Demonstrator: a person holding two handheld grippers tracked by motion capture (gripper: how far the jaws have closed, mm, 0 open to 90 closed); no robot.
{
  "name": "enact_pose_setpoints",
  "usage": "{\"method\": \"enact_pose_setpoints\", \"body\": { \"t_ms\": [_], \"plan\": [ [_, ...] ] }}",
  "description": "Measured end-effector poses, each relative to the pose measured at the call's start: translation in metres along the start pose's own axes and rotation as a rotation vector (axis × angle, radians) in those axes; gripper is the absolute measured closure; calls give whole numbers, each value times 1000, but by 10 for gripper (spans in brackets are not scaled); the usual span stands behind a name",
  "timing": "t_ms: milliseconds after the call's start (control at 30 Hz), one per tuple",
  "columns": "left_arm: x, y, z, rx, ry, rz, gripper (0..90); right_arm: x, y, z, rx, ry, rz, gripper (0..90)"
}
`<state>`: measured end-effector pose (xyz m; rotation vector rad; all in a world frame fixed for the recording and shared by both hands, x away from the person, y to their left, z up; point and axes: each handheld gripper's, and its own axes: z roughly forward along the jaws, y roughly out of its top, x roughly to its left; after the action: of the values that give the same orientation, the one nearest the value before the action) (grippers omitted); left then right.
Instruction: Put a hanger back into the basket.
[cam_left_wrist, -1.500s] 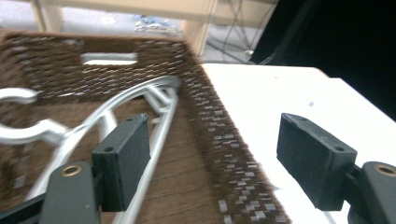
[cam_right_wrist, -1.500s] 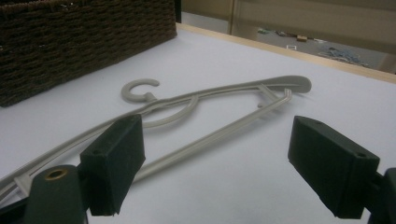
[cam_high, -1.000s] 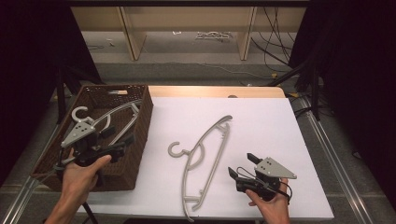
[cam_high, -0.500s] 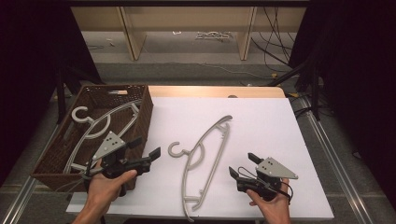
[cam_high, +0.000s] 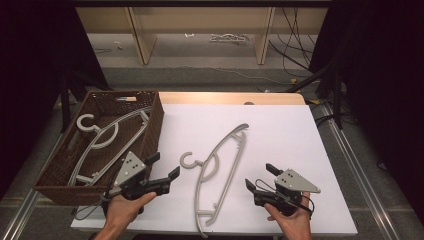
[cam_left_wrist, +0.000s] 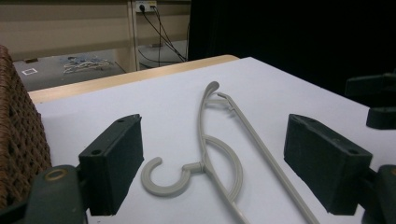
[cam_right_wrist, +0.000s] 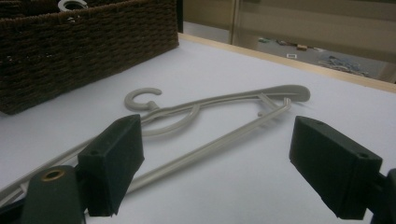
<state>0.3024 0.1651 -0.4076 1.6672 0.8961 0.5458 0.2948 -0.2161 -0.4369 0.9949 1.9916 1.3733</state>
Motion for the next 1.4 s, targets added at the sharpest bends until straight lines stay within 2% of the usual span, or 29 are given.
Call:
{"method": "enact_pose_setpoints", "body": {
  "t_ms": [33,167,200,333,367,467,500,533,567,600,633,700,800,833,867,900,933,967,1000,1133,1200,1233,1267,1300,1400],
  "plan": [
    [-2,-2,2,15,0,-1,194,0,0,1,-19,2,3,186],
    [-7,-9,8,48,-11,9,171,1,0,1,-19,-2,2,186],
    [-11,-12,12,74,-17,14,171,2,0,0,-3,5,25,186],
    [-15,-17,20,135,-45,37,215,2,0,0,-9,7,14,186],
    [-16,-19,23,152,-42,31,212,1,0,2,-19,2,0,186],
    [-17,-21,27,175,-50,31,206,2,0,1,8,13,12,186],
    [-17,-23,33,206,-52,37,204,3,0,2,1,18,17,186],
    [-17,-25,37,239,-58,43,197,2,1,1,1,5,-4,186],
    [-17,-25,37,239,-58,43,182,2,1,1,1,5,-4,186],
    [-18,-28,43,314,-67,65,173,3,1,1,3,8,-5,186],
    [-19,-29,47,331,-68,84,177,3,0,1,0,6,-4,186],
    [-21,-31,51,343,-73,78,187,5,1,1,-4,17,11,186],
    [-26,-31,67,416,-67,158,219,3,1,1,-3,13,-15,186],
    [-26,-31,67,416,-67,158,223,3,1,1,-3,13,-15,186],
    [-25,-31,74,495,-71,216,233,4,1,0,19,13,-3,186],
    [-25,-33,78,509,-72,206,252,5,0,3,-8,23,5,186],
    [-25,-35,84,524,-78,192,261,5,0,3,-6,24,3,186],
    [-26,-37,89,544,-77,160,266,5,1,1,11,17,3,186],
    [-26,-38,93,554,-79,155,275,5,1,2,7,17,1,186],
    [-26,-39,102,580,-78,168,298,5,1,2,14,18,-1,186],
    [-26,-40,110,634,-87,189,319,5,1,2,10,20,0,186],
    [-27,-41,113,641,-84,173,327,5,1,2,7,17,-5,186],
    [-27,-41,113,641,-84,173,336,5,1,2,7,17,-5,186],
    [-27,-40,118,664,-97,196,356,4,1,1,12,23,-3,186],
    [-29,-40,124,690,-97,197,399,4,1,1,12,19,-2,186]
  ]
}}
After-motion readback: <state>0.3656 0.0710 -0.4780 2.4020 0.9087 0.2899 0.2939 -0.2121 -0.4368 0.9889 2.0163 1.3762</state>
